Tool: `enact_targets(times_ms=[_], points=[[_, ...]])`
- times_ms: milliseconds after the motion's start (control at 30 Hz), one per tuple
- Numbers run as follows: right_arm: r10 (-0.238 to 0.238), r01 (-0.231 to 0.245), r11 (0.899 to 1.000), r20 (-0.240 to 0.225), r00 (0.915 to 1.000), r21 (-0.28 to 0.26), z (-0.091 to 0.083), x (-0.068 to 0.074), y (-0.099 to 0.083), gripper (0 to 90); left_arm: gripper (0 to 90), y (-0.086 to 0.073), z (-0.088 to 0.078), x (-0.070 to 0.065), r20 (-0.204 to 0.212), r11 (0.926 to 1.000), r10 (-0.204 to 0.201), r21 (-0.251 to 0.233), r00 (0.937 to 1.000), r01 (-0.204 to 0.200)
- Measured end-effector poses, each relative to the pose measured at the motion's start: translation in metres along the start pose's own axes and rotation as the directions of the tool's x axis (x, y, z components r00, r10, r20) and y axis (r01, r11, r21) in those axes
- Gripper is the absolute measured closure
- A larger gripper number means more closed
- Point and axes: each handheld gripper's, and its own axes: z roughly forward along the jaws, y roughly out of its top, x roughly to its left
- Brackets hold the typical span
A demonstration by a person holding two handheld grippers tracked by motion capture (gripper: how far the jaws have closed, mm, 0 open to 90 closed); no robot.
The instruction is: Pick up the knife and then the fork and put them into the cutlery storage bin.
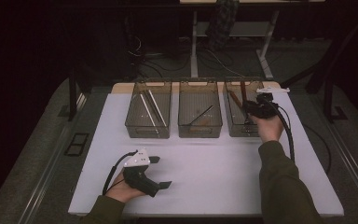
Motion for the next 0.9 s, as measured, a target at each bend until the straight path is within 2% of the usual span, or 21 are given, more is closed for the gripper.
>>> enact_targets(times_ms=[33,133,267,633,733,900], points=[[0.010,-0.010,1.000,-0.001,1.0000,-0.003,0.000,-0.001,0.000,58.3,0.0,0.000,0.000,0.000,0.000,1.0000,0.000,0.000,1.0000,0.000],[0.032,-0.032,0.999,-0.012,0.9994,-0.003,-0.002,-0.003,0.000,49.7,0.0,0.000,0.000,0.000,0.000,1.0000,0.002,0.002,1.0000,-0.002],[0.034,-0.034,0.999,-0.037,0.9987,0.010,-0.004,-0.003,-0.001,43.9,0.0,0.000,0.000,0.000,-0.001,1.0000,0.002,0.003,1.0000,-0.002],[0.026,-0.030,0.999,-0.118,0.9927,-0.033,-0.028,-0.001,0.002,32.7,0.0,-0.001,-0.001,0.002,-0.001,1.0000,-0.003,0.002,1.0000,0.003],[0.006,-0.012,0.999,-0.128,0.9917,-0.042,-0.035,0.002,-0.002,30.3,0.0,-0.001,-0.003,0.002,-0.003,1.0000,-0.003,0.001,1.0000,0.003],[0.002,-0.015,0.997,-0.182,0.9834,-0.072,-0.047,0.004,-0.013,25.9,0.0,-0.001,-0.004,0.003,-0.006,1.0000,-0.004,0.000,1.0000,0.004]])
